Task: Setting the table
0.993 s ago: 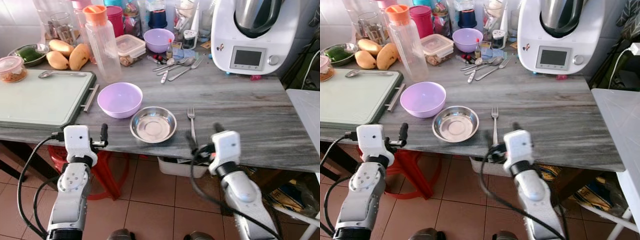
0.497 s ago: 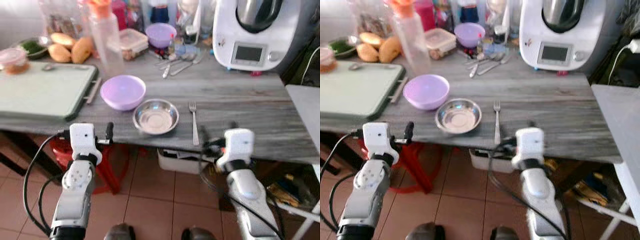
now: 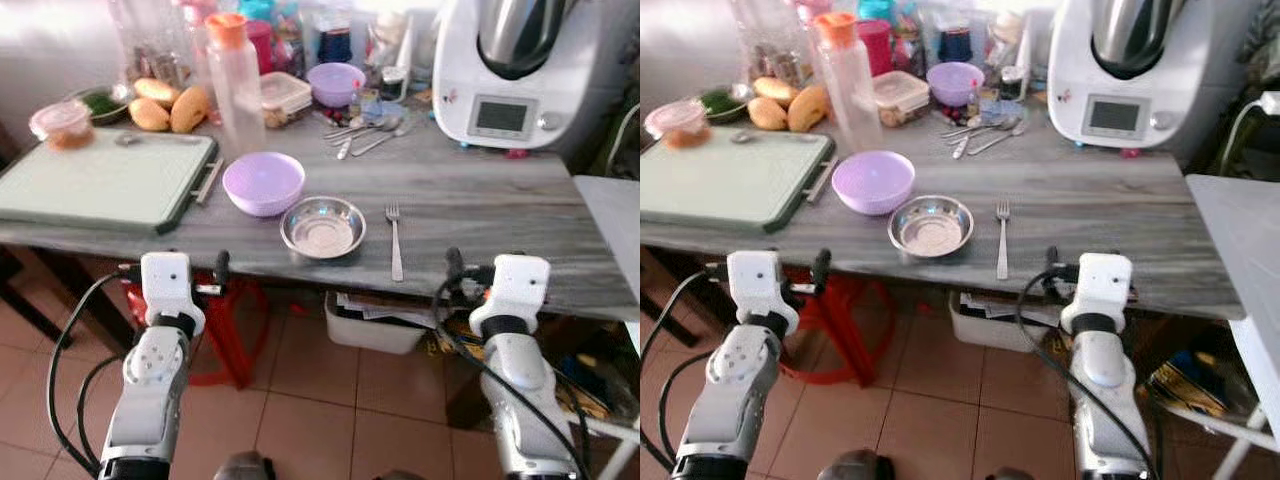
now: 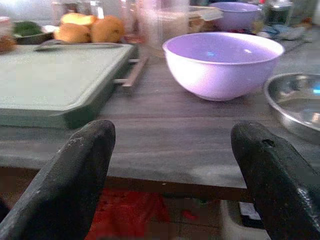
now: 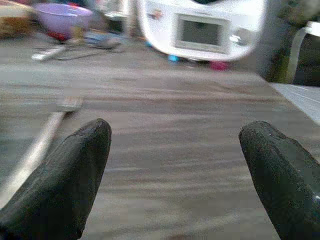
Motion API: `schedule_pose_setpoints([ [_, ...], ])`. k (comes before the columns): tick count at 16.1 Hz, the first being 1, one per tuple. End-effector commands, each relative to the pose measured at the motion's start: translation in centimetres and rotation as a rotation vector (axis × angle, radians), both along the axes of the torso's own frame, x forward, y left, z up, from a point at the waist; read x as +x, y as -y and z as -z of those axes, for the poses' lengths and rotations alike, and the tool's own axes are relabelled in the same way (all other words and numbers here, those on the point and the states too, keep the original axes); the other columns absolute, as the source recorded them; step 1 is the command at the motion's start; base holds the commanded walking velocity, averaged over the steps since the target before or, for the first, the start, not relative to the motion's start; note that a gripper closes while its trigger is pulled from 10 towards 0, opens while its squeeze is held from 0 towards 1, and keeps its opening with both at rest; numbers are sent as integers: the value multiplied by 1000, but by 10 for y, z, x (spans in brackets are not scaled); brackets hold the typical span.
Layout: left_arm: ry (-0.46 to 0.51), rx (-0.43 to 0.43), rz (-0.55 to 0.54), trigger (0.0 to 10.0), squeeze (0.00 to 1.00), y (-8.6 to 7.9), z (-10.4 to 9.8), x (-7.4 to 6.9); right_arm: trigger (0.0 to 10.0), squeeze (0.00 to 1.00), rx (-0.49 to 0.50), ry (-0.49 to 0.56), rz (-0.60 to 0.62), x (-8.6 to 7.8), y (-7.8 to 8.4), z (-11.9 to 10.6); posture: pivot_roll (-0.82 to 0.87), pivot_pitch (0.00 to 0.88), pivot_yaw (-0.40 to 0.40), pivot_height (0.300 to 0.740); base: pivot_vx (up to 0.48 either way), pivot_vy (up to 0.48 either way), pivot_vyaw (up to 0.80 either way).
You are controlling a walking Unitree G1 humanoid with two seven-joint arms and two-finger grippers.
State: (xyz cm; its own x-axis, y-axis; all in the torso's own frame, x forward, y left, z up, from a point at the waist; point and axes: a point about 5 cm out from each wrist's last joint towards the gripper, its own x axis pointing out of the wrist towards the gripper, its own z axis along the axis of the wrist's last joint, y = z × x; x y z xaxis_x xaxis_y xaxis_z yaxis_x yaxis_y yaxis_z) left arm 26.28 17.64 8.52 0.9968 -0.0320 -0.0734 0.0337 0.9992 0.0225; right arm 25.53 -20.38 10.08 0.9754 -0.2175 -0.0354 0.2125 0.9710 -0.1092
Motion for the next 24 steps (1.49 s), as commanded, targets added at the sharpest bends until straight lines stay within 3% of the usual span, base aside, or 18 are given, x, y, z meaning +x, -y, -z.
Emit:
schedule_pose_setpoints([
  [1,15,4,16,10000,0,0,-5,0,10000,576,13,-22,60,2,12,2,-32,0,43,740,0,0,0],
  [3,16,6,20,10000,0,-1,-6,-1,10000,518,13,-52,79,8,19,3,-28,0,48,740,0,0,0],
  [4,15,6,23,10000,0,-1,-6,-1,10000,337,20,-48,86,12,21,2,-25,0,52,740,0,0,0],
  [7,3,15,43,10000,0,-5,-8,-7,10000,173,-11,-86,96,33,29,-2,1,0,70,740,0,0,0],
  [9,-7,26,49,10000,0,-9,-10,-13,10000,0,11,-103,71,39,25,-1,25,20,82,740,0,0,0],
  [13,-16,27,76,10000,0,-13,-14,-19,10000,0,5,-68,23,45,15,-5,42,39,96,740,135,0,0],
  [19,-40,39,97,10000,0,-14,-18,-25,10000,0,4,-146,20,64,20,-2,66,73,113,740,0,0,0],
  [24,-69,59,89,10000,0,-22,-19,-35,10000,0,20,-174,-50,77,13,0,90,97,114,740,0,0,0],
])
